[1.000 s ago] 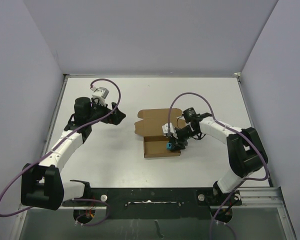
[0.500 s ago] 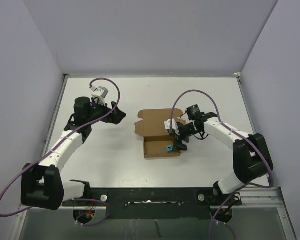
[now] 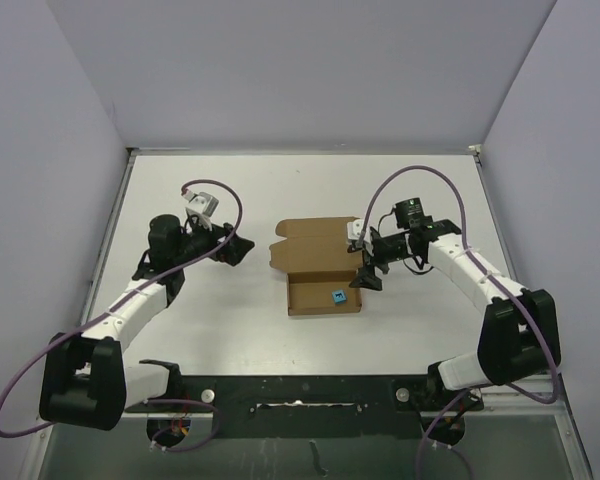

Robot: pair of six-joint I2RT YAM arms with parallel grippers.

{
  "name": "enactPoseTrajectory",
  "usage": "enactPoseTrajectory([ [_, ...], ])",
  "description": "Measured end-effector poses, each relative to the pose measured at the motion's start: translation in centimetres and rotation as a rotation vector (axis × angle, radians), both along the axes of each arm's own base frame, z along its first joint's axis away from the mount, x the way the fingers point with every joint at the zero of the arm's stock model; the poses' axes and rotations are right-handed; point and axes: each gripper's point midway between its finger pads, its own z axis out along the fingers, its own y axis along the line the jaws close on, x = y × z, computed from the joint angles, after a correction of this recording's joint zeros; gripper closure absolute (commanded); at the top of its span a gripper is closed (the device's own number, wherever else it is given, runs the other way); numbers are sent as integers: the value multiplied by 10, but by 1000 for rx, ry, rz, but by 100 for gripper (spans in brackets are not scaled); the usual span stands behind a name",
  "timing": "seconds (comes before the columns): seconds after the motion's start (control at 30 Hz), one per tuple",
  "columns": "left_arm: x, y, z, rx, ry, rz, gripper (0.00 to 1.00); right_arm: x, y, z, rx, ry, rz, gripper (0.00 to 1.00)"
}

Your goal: Fold the paper box

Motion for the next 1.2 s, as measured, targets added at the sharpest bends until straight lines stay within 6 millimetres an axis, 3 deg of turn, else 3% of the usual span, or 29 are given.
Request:
enactPoseTrajectory([
  [0.2, 3, 4, 7, 44, -78, -10, 2, 5, -5, 32, 43, -50, -56, 1],
  [0.37, 0, 5, 19, 93, -147, -5, 2, 9, -2, 52, 84, -34, -132, 2],
  [0.5, -9, -6, 27, 143, -197, -20, 2, 22, -5, 61, 90, 18, -238, 2],
  [0.67, -24, -21, 13, 186, -157, -72, 2, 37, -19, 69, 124, 88, -340, 2],
  [0.87, -24, -27, 14, 173, -100, -95, 3, 49, -38, 73, 181, 112, -441, 2],
  [1.03, -23, -37, 26, 123, -67, -131, 6, 44, -53, 80, 296, 134, -515, 2],
  [1.2, -22, -37, 25, 64, 0, -101, 14, 42, -49, 85, 372, 206, -498, 2],
])
